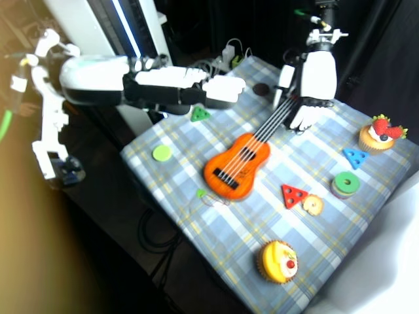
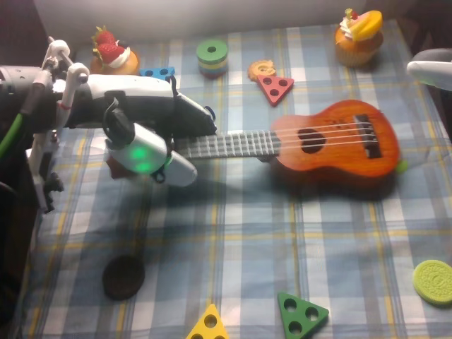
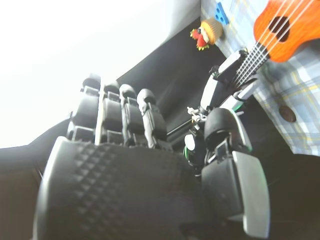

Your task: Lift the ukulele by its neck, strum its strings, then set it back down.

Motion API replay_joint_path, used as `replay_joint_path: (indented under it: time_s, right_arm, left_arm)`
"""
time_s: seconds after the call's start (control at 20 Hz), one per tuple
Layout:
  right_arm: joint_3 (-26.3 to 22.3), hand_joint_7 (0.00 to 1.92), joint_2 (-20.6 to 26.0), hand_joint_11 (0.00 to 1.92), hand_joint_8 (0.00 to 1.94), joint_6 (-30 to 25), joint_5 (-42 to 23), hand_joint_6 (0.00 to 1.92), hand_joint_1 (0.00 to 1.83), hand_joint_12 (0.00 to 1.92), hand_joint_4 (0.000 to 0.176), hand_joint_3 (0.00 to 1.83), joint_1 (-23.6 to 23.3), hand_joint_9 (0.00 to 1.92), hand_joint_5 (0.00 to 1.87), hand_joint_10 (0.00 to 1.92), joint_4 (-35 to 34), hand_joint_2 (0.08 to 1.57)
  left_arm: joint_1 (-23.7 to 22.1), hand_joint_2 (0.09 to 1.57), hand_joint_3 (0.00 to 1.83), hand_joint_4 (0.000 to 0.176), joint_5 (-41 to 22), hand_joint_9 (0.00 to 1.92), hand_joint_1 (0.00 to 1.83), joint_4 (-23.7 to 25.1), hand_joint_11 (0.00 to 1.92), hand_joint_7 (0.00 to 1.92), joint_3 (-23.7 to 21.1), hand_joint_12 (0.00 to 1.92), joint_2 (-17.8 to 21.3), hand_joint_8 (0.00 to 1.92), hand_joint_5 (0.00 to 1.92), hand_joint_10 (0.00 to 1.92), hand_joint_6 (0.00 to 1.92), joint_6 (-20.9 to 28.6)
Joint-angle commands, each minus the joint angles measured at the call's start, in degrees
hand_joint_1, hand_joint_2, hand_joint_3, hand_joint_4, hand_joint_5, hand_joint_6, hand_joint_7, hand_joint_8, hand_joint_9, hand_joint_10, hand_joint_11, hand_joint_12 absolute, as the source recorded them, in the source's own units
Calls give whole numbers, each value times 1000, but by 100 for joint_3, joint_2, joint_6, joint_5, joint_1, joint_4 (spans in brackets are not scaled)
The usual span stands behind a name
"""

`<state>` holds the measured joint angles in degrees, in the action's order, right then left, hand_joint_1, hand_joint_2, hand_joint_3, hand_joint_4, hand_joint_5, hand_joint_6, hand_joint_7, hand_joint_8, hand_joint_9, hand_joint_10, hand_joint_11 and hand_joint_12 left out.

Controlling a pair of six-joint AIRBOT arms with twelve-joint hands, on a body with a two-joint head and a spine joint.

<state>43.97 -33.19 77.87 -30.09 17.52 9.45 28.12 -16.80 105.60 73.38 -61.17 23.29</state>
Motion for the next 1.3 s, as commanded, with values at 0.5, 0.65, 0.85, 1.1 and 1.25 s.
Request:
replay_joint_path:
  time_s: [0.5, 0.65, 0.85, 1.1, 1.25]
  right_arm:
    - [-85, 0, 156, 0, 0, 14, -971, 0, 66, 690, 42, 0, 178, 0, 0, 0, -180, 1300]
    - [-133, 0, 231, 0, 0, 14, -1128, 0, 144, 1426, 21, 0, 348, 47, 0, 34, -300, 1324]
    - [-223, 0, 345, 0, 0, 15, -1432, 0, 349, 1371, 36, 1, 617, 1, 0, 0, -477, 1338]
    - [-232, 0, 344, 0, 0, 15, -1809, 0, 419, 16, 50, 0, 924, 0, 0, 0, -726, 1343]
    - [-231, 0, 308, 2, 0, 16, -2310, 0, 390, 1, 50, 0, 1271, 0, 0, 0, -950, 1336]
  left_arm:
    - [-167, 1153, 0, 20, 432, 0, 873, -4228, 0, 99, -816, 1691, 848, 35, 209, 579, 2, -4349]
    - [148, 1114, 0, 0, -448, 0, 926, -7703, 0, 99, -1296, 1506, 1263, 6, 189, 564, 1, -7562]
    - [550, 1161, 0, 28, -1822, 0, 828, -9658, 0, 0, -1564, 59, 1457, 0, 34, 1, 2, -9030]
    - [1040, 1197, 12, 31, -3178, 0, 726, -10784, 15, 0, -1576, 18, 1336, 0, 10, 0, 0, -9464]
    - [1181, 1225, 0, 34, -3850, 0, 750, -11138, 0, 0, -1568, 891, 1260, 0, 0, 0, 0, -9490]
